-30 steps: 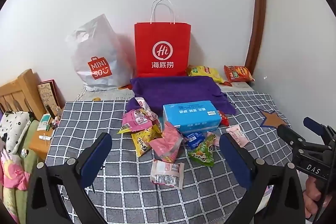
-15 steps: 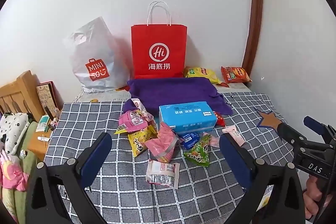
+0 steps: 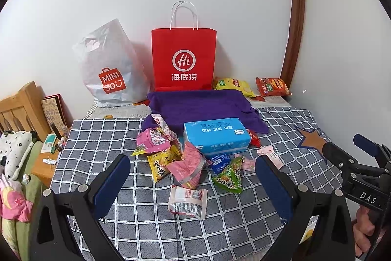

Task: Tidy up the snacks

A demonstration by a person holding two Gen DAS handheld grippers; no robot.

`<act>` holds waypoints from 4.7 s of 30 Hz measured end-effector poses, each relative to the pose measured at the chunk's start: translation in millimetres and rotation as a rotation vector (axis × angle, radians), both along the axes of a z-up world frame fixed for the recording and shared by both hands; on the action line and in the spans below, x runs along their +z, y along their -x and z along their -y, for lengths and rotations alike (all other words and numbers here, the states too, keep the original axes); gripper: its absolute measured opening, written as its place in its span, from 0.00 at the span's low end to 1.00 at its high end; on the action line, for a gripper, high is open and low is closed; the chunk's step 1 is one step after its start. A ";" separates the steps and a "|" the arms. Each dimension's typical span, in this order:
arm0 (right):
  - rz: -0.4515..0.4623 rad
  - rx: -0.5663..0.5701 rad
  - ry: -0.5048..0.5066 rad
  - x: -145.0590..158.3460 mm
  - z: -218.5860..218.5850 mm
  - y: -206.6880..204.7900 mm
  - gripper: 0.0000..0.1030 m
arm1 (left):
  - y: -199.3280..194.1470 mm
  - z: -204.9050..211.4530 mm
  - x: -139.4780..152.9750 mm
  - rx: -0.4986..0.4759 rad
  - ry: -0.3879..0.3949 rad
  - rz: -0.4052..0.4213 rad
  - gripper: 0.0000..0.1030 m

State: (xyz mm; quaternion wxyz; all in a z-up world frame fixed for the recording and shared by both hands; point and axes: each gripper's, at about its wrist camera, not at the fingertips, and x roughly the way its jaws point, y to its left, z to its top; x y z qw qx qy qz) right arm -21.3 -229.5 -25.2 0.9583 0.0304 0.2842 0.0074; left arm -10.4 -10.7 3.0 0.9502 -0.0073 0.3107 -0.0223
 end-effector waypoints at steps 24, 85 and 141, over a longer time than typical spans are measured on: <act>0.007 0.006 -0.003 -0.5 -3.1 3.2 0.99 | 2.2 1.2 -2.0 -0.002 -0.002 -0.003 1.00; -0.122 -0.013 -0.015 -74.0 35.0 -73.8 0.96 | -63.0 -14.7 -92.9 -0.004 -0.014 -0.237 1.00; -0.281 0.098 -0.086 -131.8 23.2 -102.5 0.41 | -54.4 -30.7 -130.1 -0.075 0.077 -0.302 0.53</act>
